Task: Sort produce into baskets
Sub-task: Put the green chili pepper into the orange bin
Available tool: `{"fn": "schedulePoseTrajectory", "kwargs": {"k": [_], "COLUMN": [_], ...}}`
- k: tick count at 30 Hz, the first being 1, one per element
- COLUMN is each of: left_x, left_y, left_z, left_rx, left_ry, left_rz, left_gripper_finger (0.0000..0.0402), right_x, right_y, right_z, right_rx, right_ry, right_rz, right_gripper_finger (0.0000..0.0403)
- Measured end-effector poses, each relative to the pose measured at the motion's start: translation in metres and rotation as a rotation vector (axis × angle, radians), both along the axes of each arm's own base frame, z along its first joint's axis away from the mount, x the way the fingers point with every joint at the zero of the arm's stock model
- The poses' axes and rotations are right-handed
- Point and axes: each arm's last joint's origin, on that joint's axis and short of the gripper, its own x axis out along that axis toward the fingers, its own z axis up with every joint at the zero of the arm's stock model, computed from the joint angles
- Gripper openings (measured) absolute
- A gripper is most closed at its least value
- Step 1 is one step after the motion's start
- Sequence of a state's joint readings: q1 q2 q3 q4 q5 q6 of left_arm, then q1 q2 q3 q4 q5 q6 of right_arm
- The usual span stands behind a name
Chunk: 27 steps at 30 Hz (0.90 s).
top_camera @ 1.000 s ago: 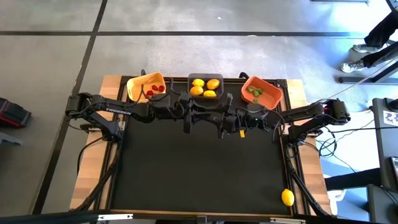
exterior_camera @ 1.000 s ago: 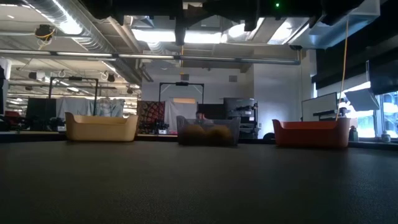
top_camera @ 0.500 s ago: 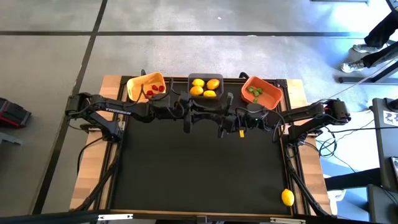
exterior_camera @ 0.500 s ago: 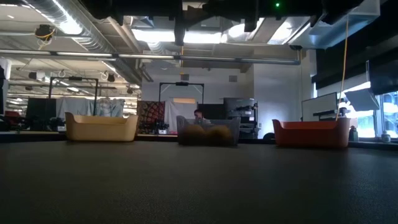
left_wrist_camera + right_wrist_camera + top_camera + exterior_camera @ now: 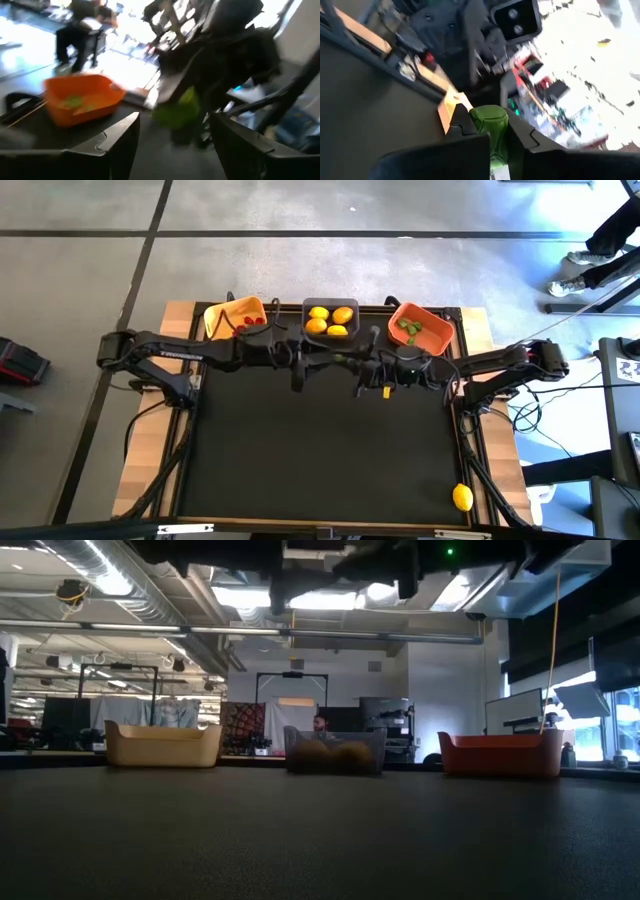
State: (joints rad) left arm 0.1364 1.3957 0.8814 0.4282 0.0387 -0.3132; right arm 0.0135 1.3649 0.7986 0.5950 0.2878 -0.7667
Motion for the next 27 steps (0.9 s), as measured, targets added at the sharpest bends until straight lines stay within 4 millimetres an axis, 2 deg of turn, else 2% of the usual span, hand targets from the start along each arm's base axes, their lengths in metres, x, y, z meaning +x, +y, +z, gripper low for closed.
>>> {"fn": "schedulePoseTrajectory", "kwargs": {"k": [7, 13, 17, 22, 27], "left_x": [-0.023, -0.03, -0.033, -0.035, -0.036], "left_y": [0.014, 0.016, 0.015, 0.015, 0.015], "left_z": [-0.01, -0.028, -0.035, -0.041, -0.045], "left_rx": [0.057, 0.066, 0.059, 0.042, 0.037], "left_ry": [0.276, 0.475, 0.524, 0.536, 0.541], "left_rz": [0.157, 0.232, 0.239, 0.245, 0.246], "left_gripper_finger": [0.0234, 0.0233, 0.0233, 0.0233, 0.0233], "right_x": [-0.018, -0.037, -0.052, -0.072, -0.096], "right_y": [-0.006, -0.02, -0.043, -0.081, -0.12], "right_z": [0.003, 0.003, 0.0, -0.013, -0.025], "right_rx": [0.052, 0.065, 0.163, 0.315, 0.543], "right_ry": [0.099, 0.201, 0.247, 0.312, 0.35], "right_rz": [-0.198, -0.421, -0.537, -0.725, -0.816], "right_gripper_finger": [0.0015, 0.0016, 0.0016, 0.0016, 0.0016]}}
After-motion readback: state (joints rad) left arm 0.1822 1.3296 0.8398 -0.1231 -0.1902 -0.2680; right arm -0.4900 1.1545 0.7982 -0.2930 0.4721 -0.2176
